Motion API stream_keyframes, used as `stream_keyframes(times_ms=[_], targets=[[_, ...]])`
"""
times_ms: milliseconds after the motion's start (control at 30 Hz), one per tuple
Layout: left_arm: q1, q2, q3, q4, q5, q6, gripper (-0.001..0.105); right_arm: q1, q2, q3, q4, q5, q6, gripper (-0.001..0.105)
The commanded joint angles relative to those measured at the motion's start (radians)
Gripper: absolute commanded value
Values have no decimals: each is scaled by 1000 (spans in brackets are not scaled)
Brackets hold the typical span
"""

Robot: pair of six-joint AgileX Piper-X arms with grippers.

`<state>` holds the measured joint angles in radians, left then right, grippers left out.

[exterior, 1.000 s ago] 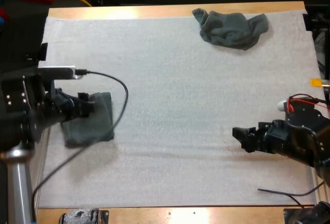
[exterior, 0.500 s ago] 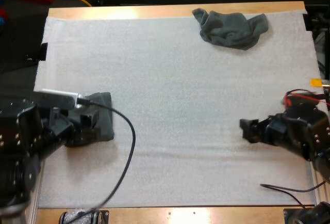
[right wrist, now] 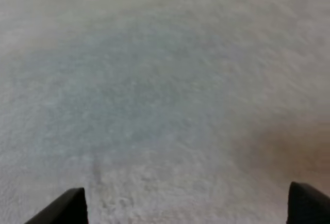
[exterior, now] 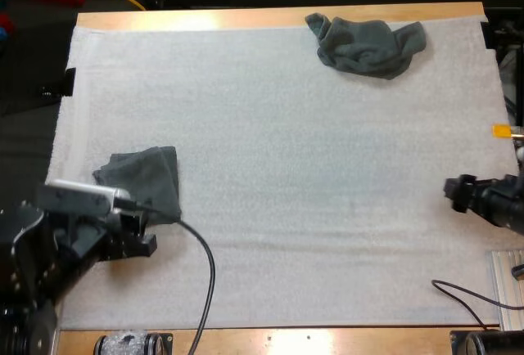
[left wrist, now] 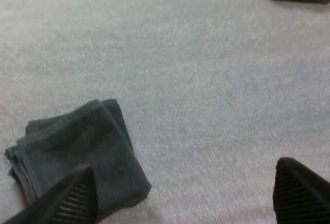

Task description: Pick towel from pile, fold and stack

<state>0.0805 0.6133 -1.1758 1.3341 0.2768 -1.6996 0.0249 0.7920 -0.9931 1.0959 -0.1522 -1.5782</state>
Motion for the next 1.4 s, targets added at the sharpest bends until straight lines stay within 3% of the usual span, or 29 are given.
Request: stream_keyframes(times_ms=[0,167,333,667,867,1167,1367], targets=[[-5,-15,-5,1,4,-5,68,-13,-24,-6,13,-9,-16,74],[-5,-76,-5,28,4,-2,68,-27,-111,-6,57,67,-54,74],[-5,-155,-5,30,4,0,68,-18,-228,-6,108,145,-211,74],[-5,-304,-5,30,4,59,68,-18,-468,-6,122,185,-220,74],[-5,-416,-5,33,4,130,68,-18,-600,-6,124,122,-220,74],[-5,-576,-2,134,4,129,68,-18,-754,-6,140,103,-220,74],[-5,-674,53,173,4,113,68,-18,-832,-6,176,103,-213,74]])
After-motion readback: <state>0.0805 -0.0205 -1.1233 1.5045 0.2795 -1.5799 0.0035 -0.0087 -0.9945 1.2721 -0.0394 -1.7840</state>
